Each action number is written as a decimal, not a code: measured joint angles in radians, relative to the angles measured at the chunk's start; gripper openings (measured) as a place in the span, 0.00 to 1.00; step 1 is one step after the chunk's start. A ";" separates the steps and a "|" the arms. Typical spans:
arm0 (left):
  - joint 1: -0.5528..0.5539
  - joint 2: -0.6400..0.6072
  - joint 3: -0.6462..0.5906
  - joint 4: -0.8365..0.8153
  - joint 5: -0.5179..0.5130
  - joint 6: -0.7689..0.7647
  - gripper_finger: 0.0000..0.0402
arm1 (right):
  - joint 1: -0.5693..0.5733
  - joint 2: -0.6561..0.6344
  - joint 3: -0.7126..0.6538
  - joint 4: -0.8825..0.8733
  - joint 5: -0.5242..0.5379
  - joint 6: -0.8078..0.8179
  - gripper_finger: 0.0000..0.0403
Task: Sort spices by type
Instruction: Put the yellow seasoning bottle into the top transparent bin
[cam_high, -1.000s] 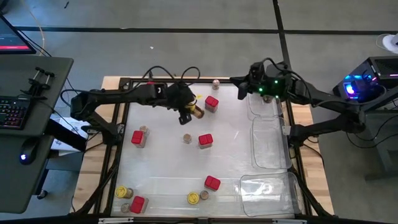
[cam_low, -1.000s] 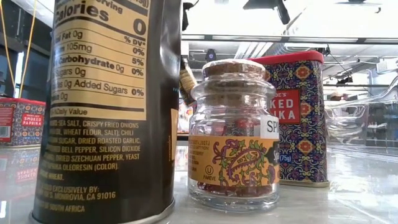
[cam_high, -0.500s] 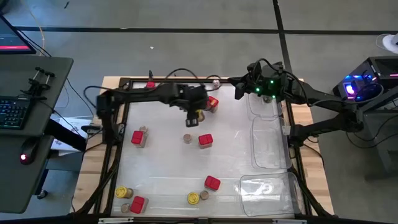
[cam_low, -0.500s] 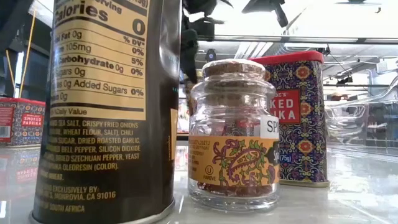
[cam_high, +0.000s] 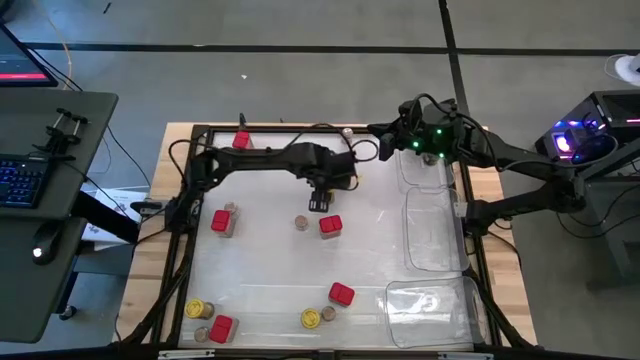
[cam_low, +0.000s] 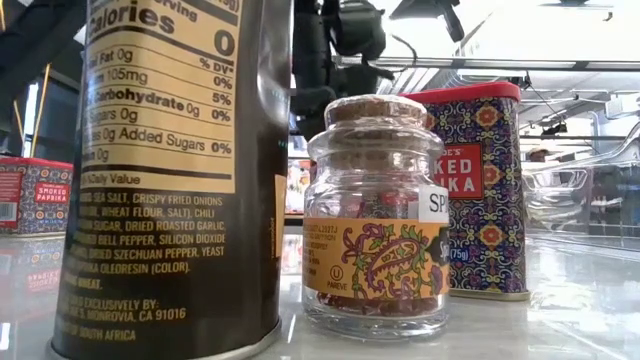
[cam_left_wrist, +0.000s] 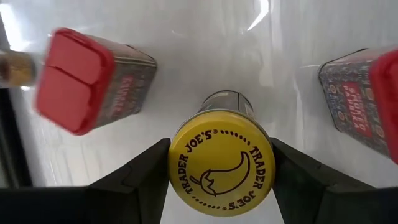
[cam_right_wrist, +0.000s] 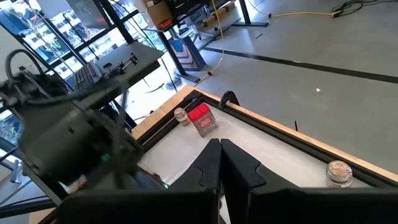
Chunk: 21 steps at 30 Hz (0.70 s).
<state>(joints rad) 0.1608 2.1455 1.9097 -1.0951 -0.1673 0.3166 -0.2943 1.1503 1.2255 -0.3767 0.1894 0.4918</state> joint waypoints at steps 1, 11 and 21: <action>-0.001 0.005 -0.001 0.001 0.000 -0.007 0.54 | 0.000 0.000 0.000 0.000 0.000 -0.001 0.00; -0.005 0.006 -0.001 0.002 0.045 0.007 0.54 | 0.000 0.000 0.000 0.000 0.000 -0.003 0.00; -0.005 0.006 -0.001 0.001 0.070 0.000 0.73 | 0.000 0.000 0.000 0.000 0.000 -0.003 0.00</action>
<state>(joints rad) 0.1562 2.1513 1.9091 -1.0942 -0.0975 0.3164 -0.2943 1.1502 1.2255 -0.3767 0.1890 0.4889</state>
